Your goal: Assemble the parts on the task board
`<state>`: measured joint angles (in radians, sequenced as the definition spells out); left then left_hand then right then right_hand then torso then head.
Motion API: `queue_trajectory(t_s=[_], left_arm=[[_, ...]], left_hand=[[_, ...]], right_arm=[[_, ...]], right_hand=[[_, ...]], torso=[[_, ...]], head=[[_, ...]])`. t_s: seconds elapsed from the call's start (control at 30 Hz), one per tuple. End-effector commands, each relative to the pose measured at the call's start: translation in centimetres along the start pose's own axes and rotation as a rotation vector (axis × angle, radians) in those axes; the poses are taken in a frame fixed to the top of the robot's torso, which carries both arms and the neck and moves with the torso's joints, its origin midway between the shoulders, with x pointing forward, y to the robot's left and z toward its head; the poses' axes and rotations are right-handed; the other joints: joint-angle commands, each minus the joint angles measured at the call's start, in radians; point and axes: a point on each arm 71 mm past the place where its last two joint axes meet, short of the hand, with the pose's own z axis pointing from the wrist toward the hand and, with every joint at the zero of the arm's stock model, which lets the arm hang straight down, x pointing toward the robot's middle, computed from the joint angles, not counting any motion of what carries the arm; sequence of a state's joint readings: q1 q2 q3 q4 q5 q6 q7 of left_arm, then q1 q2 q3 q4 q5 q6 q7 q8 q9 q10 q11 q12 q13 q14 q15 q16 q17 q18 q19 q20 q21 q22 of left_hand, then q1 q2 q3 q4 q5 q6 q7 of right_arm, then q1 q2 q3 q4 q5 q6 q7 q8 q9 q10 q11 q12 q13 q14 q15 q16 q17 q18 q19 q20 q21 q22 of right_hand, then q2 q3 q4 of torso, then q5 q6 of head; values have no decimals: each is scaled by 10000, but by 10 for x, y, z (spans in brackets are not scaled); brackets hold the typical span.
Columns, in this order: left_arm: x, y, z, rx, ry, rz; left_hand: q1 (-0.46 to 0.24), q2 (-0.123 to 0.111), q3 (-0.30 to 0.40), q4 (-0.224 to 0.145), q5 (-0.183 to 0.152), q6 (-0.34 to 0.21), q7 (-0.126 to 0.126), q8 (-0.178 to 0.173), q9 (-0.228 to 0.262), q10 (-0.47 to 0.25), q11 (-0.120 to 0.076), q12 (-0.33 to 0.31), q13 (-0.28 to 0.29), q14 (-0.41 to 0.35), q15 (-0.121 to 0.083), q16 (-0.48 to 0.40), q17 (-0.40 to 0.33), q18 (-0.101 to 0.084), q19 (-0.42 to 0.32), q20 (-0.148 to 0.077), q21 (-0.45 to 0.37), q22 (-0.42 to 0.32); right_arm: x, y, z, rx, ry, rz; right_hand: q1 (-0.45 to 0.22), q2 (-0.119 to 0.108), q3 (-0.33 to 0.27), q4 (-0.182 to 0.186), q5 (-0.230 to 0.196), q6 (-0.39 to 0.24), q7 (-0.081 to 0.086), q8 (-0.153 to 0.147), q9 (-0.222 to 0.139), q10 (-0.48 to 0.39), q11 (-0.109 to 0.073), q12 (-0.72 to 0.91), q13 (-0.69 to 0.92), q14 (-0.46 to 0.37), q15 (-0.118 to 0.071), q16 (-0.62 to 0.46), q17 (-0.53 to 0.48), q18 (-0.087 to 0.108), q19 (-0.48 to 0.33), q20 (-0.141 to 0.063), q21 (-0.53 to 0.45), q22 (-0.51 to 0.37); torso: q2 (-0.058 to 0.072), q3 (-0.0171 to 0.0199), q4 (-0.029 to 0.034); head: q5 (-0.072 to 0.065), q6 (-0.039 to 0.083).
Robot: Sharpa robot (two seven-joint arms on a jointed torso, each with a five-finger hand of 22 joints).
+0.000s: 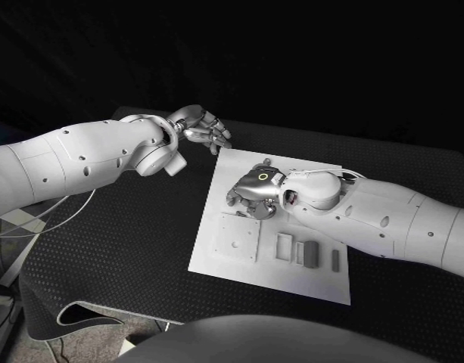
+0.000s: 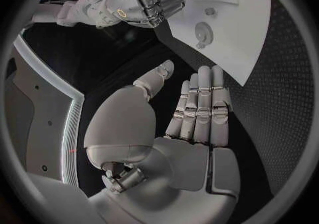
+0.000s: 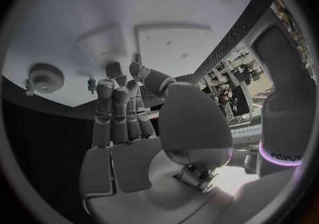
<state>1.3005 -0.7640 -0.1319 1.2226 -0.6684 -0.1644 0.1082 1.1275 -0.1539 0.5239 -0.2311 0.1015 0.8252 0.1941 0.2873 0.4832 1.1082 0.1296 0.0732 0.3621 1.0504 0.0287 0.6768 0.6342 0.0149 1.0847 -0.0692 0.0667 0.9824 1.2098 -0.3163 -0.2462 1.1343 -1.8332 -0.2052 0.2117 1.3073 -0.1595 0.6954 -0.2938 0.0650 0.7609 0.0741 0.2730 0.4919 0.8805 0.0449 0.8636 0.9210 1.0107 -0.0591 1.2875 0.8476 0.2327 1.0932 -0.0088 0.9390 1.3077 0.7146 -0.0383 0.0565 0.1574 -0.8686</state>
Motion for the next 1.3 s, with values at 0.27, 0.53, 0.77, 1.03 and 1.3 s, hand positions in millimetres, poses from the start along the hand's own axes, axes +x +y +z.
queue_trajectory(t_s=[0.27, 0.53, 0.77, 1.03, 1.3], left_arm=[[2, -3, 2, 122, 160, 1], [3, -4, 2, 132, 152, 1], [3, -4, 2, 133, 159, 2], [3, -4, 1, 136, 178, -4], [3, -4, 1, 143, 166, 0]], left_hand=[[-16, 70, -6, 42, 13, -41, -5, 60, -11, 0, 15, -24, 13, 82, -18, -48, 24, 21, 70, -23, 30, -18], [-19, 70, -8, 48, 13, -41, -5, 62, -12, 0, 15, -24, 14, 84, -18, -54, 33, 21, 69, -23, 30, -20], [-20, 70, -9, 51, 13, -42, -5, 64, -13, -1, 15, -24, 16, 86, -18, -59, 40, 22, 69, -23, 30, -21], [-21, 67, -11, 54, 13, -42, -5, 65, -14, -1, 15, -23, 17, 88, -18, -67, 49, 22, 69, -24, 31, -23], [-21, 66, -12, 57, 13, -42, -6, 67, -16, -1, 14, -23, 19, 90, -18, -73, 57, 22, 70, -24, 31, -24]], right_arm=[[5, 1, 4, -172, 507, -301], [11, 1, 5, -132, 623, -243], [15, 1, 4, -118, 721, -191], [16, 3, 6, -188, 720, -160], [22, 1, 5, -141, 909, -95]], right_hand=[[-4, -7, -84, 4, -49, -47, -26, 46, 15, -115, 18, 109, -15, -117, 17, 84, -9, 291, -94, 3, -35, 200], [-49, 7, -133, 4, -48, -66, -24, 54, 21, -125, 21, 149, -21, -125, 21, 113, -9, 291, -92, 9, -18, 202], [-46, 17, -138, 2, -46, -68, -22, 59, 24, -130, 20, 159, -24, -129, 21, 119, -11, 291, -94, 9, -16, 202], [-57, 39, -151, 4, -46, -68, -7, 68, 29, -135, 20, 178, -28, -134, 21, 132, -12, 291, -96, 10, -9, 201], [-17, 69, -144, -3, -43, -47, 8, 94, 42, -148, 18, 203, -39, -148, 19, 147, -18, 291, -107, 6, -5, 200]], torso=[[2, 3, 12], [-2, -2, 3], [-1, -1, 14], [5, 11, 0], [13, 12, 2]], head=[[-12, 8], [-13, -4], [-13, -32], [-5, -40], [-11, -40]])
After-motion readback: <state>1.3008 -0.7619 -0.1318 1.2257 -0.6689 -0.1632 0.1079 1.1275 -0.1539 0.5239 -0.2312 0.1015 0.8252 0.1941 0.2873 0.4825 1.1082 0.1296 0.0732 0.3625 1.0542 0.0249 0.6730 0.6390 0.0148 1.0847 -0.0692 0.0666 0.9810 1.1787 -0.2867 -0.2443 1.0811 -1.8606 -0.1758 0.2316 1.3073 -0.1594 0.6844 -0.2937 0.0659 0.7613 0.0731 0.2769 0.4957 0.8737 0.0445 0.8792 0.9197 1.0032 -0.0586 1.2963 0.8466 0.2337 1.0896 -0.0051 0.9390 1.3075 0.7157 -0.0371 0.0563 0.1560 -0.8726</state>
